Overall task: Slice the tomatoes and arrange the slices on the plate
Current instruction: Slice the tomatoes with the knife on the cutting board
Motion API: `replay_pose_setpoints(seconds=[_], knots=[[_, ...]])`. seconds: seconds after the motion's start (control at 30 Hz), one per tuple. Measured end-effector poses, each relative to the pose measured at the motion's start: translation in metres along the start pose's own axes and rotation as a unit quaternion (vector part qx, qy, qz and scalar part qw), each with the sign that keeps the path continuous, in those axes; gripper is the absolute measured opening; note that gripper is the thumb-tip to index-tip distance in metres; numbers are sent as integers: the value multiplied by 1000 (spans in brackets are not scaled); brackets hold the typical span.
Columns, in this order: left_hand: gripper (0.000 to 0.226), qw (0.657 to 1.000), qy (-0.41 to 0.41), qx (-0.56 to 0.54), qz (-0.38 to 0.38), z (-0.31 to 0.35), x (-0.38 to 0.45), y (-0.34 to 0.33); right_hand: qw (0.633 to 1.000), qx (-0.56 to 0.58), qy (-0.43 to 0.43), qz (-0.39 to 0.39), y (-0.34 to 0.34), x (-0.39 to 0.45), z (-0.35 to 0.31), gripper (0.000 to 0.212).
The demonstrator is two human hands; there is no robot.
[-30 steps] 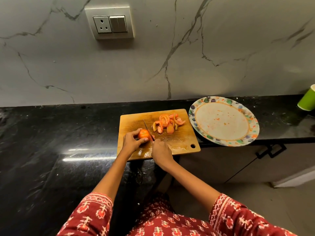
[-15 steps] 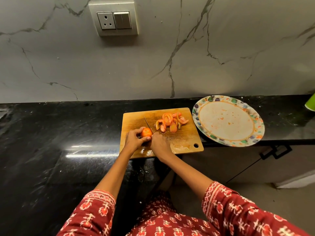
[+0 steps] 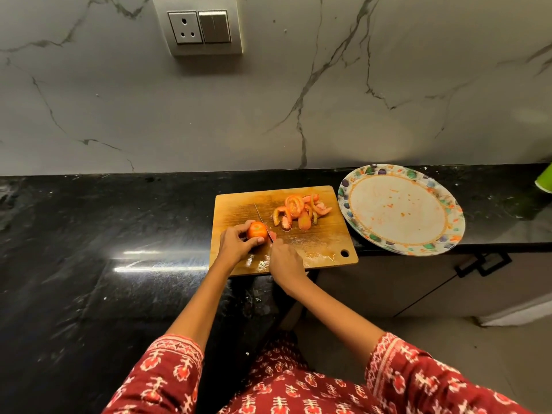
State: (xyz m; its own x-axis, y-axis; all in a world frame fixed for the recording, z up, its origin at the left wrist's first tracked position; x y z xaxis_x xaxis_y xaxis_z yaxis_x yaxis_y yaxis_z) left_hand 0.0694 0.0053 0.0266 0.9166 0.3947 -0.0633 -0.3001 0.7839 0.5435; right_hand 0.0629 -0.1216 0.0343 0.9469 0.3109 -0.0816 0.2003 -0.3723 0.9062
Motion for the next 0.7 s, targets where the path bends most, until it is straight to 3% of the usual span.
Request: replay_pose_setpoints(seconds=[0.7], knots=[[59, 1000, -2, -9, 6, 5, -6, 1, 999, 25, -11, -23, -6, 6, 1, 33]])
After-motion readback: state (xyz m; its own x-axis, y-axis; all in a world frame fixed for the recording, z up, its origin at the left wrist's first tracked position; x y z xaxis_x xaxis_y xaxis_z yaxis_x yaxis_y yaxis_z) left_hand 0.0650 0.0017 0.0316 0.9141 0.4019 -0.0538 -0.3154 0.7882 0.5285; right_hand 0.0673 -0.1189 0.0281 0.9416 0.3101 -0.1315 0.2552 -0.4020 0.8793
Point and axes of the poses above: each hand's wrist, its own x-axis towards the middle knuckle, its own y-axis out of the back of the hand, z = x × y, the point moved 8 cm from there along x, towards the middle knuckle, and after that the axes turned 5 degrees about z, right-handed, at the moved point
